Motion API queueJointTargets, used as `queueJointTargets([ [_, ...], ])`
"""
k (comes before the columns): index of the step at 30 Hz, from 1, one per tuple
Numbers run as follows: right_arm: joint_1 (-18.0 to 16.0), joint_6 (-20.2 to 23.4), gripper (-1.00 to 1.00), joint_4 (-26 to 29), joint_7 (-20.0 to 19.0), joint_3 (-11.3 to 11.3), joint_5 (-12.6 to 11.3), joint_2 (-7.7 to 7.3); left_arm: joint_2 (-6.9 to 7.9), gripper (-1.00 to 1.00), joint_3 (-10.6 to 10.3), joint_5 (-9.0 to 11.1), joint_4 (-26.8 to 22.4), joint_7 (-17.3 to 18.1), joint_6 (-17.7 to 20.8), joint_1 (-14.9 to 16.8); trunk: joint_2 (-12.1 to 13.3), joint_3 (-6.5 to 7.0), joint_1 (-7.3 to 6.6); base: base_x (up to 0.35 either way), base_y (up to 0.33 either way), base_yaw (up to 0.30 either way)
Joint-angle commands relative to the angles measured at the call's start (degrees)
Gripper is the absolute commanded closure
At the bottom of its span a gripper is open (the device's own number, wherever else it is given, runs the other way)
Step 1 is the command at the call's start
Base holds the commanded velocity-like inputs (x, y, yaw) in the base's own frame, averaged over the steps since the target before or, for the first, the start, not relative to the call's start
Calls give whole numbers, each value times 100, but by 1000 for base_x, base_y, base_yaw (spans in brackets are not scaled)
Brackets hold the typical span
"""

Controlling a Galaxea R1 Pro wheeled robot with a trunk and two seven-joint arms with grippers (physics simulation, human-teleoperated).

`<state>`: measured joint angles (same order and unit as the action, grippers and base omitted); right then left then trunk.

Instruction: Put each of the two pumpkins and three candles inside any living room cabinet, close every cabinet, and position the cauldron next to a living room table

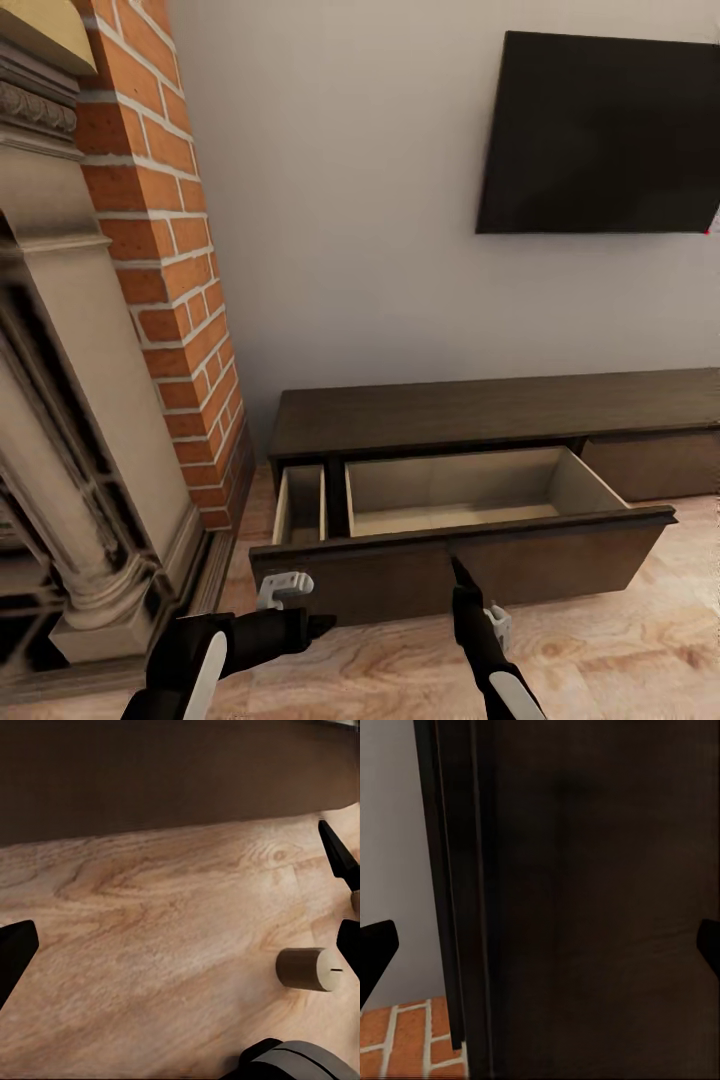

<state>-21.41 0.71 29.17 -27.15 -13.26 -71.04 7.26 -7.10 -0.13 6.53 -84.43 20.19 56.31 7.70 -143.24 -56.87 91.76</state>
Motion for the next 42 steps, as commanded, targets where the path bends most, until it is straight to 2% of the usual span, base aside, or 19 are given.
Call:
queueJointTargets([
  [1,-4,8,-100,-2,-27,-10,-50,3,-2,-100,4,50,-3,-23,38,3,-2,-5,-4,-253,0,0],
  [11,-4,16,-100,-5,-19,-10,-50,3,-2,-100,8,50,-3,-23,38,3,-2,-5,-4,-236,0,0],
  [16,-4,145,-100,-2,-19,-10,-43,2,-8,-100,7,50,-3,-23,51,3,-2,-5,-4,-53,0,0],
  [20,-4,253,-100,-2,51,-10,-42,-5,-130,-100,8,50,-3,-46,82,3,80,75,-53,-5,0,0],
  [23,-4,386,-100,-1,253,-7,-37,-15,-152,-100,28,45,-3,-61,91,3,201,129,-119,0,0,0],
  [27,-19,920,-100,8,782,-9,-41,-33,-155,-100,70,24,-3,-84,239,52,361,201,-207,0,0,0],
  [31,-28,1062,-100,10,1195,-17,-51,-25,-152,-100,87,9,-3,-173,295,91,522,272,-295,0,0,0],
  [34,-1,1236,-100,37,1355,-35,-56,-92,-154,-100,91,0,2,-266,309,98,642,326,-361,0,0,0],
  [36,35,1518,-100,104,1373,-36,-23,-227,-116,-100,86,-8,7,-318,325,99,722,362,-404,0,0,0],
  [38,63,1845,-100,140,1371,-25,-6,-525,5,-100,105,-43,25,-342,337,100,802,398,-448,0,0,0],
  [39,124,2021,-100,158,1352,-22,-6,-688,152,-100,213,-55,43,-349,350,100,842,416,-470,0,0,0],
  [42,260,2221,-100,187,1335,-7,10,-833,335,-100,332,-70,224,-356,355,100,963,470,-536,0,0,0],
])
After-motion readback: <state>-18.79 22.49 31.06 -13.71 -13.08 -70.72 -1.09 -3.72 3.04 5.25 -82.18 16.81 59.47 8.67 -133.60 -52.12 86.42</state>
